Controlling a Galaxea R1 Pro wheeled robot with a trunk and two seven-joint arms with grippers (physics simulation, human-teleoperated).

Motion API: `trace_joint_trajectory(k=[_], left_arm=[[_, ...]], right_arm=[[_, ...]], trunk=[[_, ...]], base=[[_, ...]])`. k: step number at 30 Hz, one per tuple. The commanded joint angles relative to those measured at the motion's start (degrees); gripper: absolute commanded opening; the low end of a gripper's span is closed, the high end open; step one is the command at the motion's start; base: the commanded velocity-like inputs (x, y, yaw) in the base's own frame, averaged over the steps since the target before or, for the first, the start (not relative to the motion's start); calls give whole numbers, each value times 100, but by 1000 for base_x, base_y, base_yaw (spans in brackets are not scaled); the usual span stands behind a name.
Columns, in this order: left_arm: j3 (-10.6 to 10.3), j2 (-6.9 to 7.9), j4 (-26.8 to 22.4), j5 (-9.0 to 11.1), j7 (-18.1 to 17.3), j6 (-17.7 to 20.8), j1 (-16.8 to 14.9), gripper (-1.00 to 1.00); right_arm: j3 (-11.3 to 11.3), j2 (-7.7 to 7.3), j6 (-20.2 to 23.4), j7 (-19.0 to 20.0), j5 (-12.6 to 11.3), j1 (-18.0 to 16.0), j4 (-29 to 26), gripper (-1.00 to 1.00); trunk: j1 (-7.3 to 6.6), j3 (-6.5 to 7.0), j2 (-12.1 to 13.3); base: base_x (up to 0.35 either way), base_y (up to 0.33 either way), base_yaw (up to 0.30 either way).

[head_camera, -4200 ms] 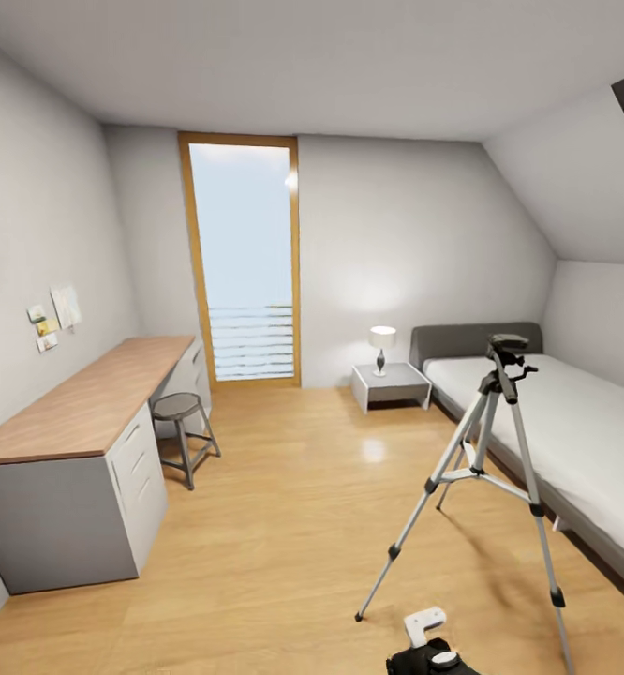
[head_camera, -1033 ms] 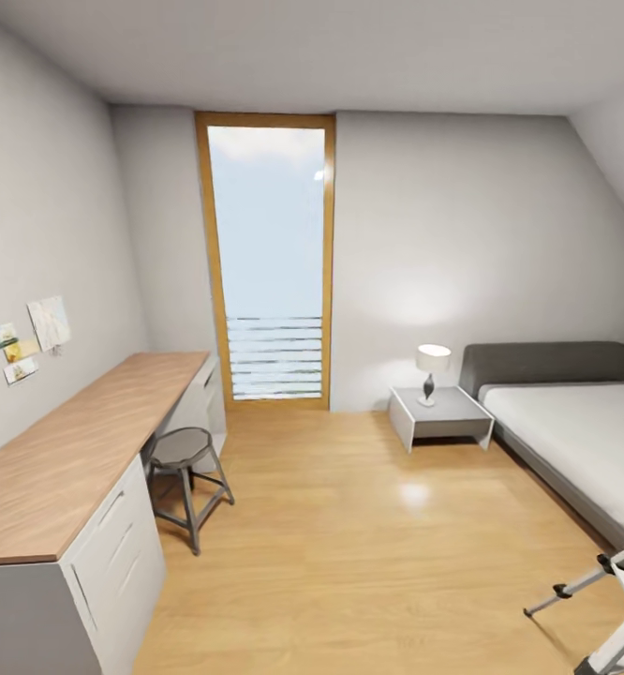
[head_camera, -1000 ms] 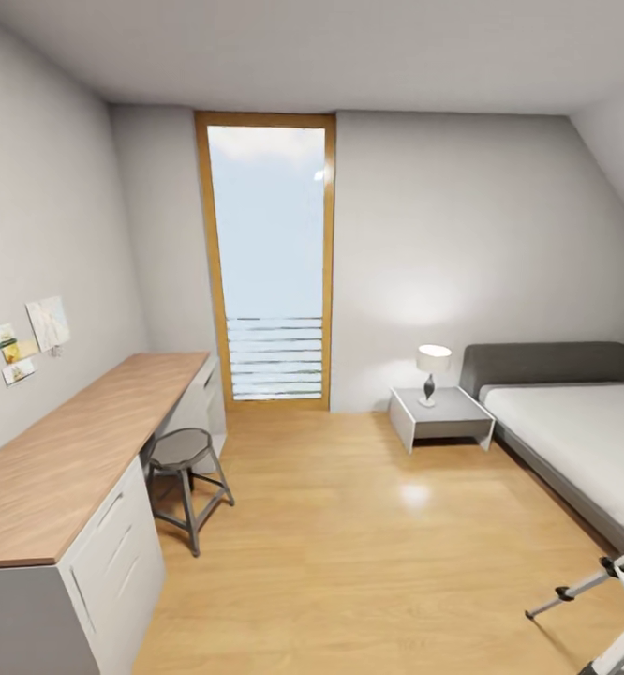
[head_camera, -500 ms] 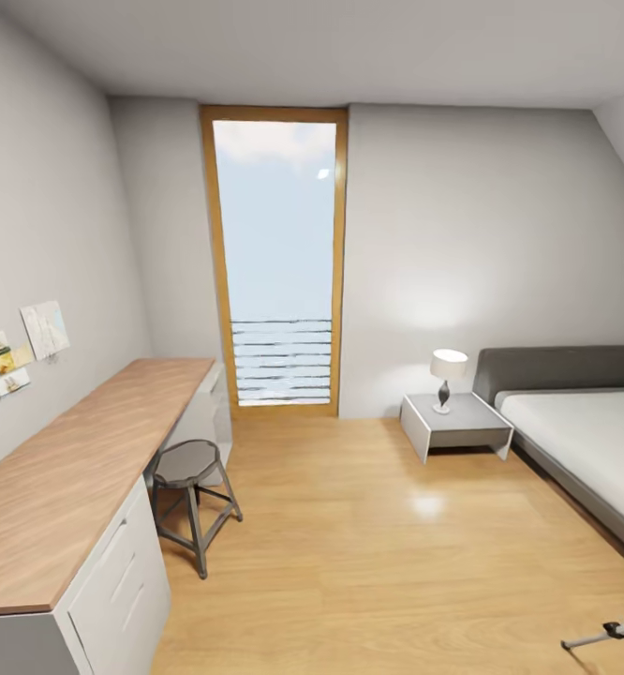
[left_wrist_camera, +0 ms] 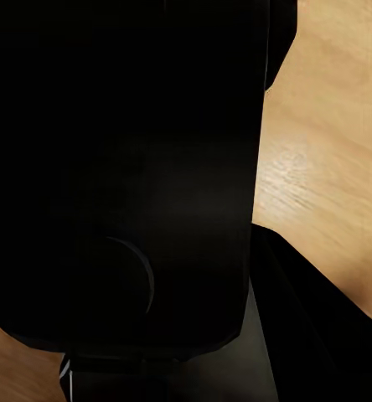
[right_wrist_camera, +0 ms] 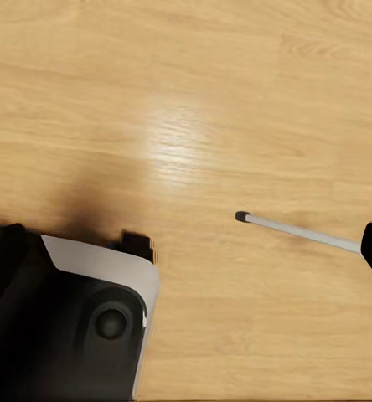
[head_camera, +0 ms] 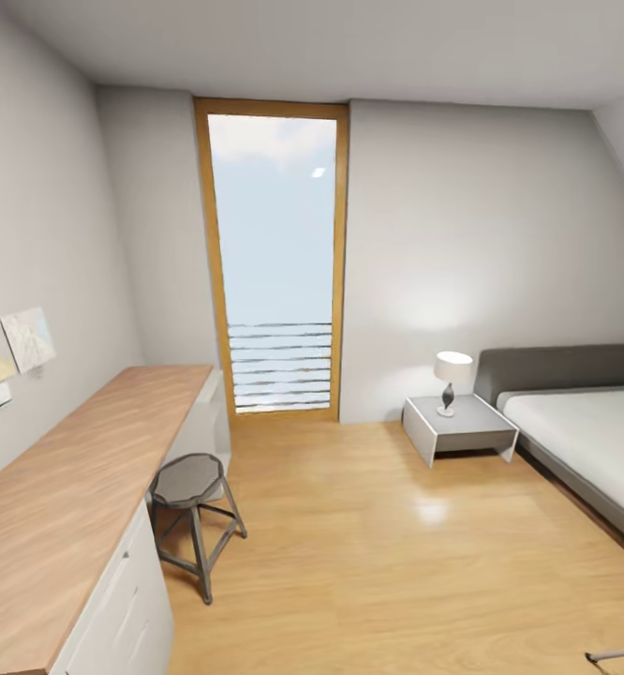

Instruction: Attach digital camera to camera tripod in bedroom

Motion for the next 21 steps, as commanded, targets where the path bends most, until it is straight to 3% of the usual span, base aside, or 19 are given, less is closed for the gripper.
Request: trace_joint_trajectory(k=[1, 12, 21], left_arm=[[-52, 0, -7, 34, 22, -4, 2, -100], [-55, -18, -8, 2, 22, -10, 2, -100], [-68, -36, -19, -50, 17, -9, 2, -100]], right_arm=[[5, 1, 10, -13, 43, 3, 11, 100], [5, 0, 9, -14, 43, 38, 11, 100], [5, 1, 8, -14, 43, 39, 11, 100]], trunk=[[4, 0, -3], [4, 28, -3], [4, 52, -3]], base=[[216, 291, -222], [212, 279, -237], [72, 72, -241]])
